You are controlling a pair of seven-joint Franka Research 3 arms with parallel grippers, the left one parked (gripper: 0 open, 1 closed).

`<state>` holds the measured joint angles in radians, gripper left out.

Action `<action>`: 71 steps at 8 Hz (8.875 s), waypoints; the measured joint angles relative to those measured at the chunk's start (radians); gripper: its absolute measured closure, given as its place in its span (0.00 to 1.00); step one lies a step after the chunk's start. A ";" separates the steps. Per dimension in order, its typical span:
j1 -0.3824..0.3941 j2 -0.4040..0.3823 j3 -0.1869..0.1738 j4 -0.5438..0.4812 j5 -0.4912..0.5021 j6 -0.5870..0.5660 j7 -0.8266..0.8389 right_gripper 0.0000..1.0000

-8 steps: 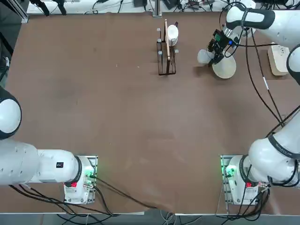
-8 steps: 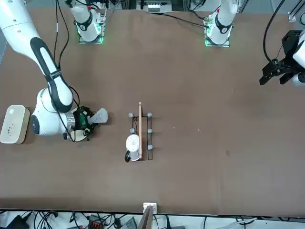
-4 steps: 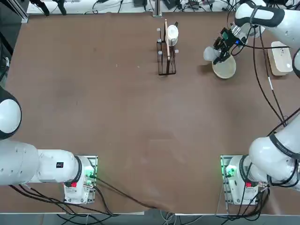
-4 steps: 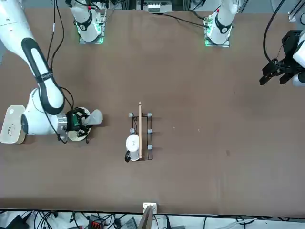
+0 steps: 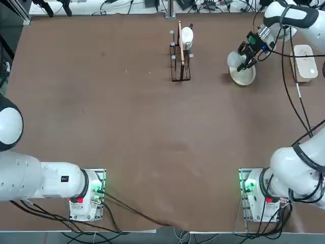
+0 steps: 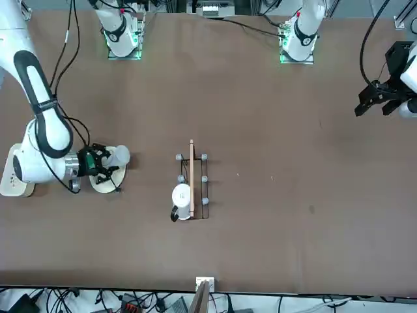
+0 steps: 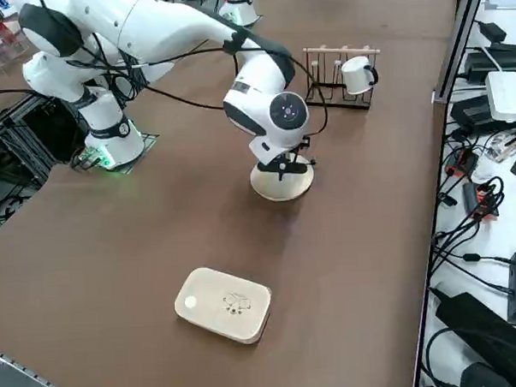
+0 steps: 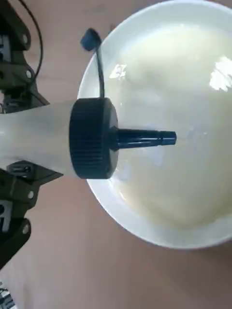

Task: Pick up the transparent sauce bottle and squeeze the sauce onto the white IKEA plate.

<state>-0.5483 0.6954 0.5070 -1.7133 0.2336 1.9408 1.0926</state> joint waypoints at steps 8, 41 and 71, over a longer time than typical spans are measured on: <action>-0.154 -0.008 0.097 -0.012 0.019 -0.102 -0.122 0.59; -0.089 0.002 0.265 0.040 -0.404 0.008 0.339 0.59; 0.168 0.035 0.076 -0.091 -1.447 -0.893 1.511 0.59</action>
<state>-0.3805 0.7307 0.5834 -1.8045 -1.2136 1.0477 2.6036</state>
